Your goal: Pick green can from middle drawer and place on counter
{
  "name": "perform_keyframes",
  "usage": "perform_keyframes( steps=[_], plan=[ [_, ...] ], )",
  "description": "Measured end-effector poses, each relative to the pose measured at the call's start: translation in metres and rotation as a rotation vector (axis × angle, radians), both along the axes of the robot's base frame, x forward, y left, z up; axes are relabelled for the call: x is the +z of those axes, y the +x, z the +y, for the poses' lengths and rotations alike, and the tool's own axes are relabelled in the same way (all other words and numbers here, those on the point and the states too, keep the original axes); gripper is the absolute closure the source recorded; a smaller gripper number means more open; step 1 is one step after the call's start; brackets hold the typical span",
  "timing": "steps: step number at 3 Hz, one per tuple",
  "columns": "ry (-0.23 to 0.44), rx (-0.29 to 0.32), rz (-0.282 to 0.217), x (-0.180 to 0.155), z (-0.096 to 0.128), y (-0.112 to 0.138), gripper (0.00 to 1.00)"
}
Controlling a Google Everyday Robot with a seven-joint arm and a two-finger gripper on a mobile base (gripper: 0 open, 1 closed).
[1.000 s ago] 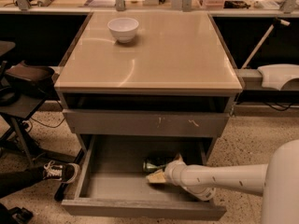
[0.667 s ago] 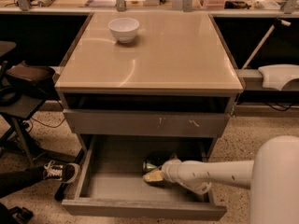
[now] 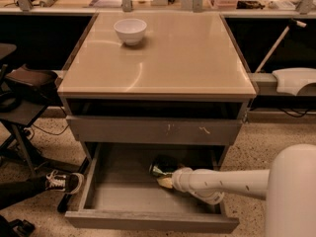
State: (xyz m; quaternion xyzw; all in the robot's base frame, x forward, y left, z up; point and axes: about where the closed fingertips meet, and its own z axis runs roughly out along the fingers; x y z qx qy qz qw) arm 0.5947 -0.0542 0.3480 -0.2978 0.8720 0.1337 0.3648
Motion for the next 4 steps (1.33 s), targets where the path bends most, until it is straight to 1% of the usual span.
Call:
perform_keyframes(
  steps=[1, 2, 3, 4],
  plan=[
    [0.0, 0.0, 0.0, 0.0, 0.0, 0.0, 0.65],
    [-0.015, -0.057, -0.021, 0.011, -0.015, -0.01, 0.89],
    [-0.026, -0.205, -0.087, 0.064, -0.053, -0.037, 1.0],
    [-0.062, -0.382, -0.156, 0.128, -0.104, -0.079, 1.0]
  ],
)
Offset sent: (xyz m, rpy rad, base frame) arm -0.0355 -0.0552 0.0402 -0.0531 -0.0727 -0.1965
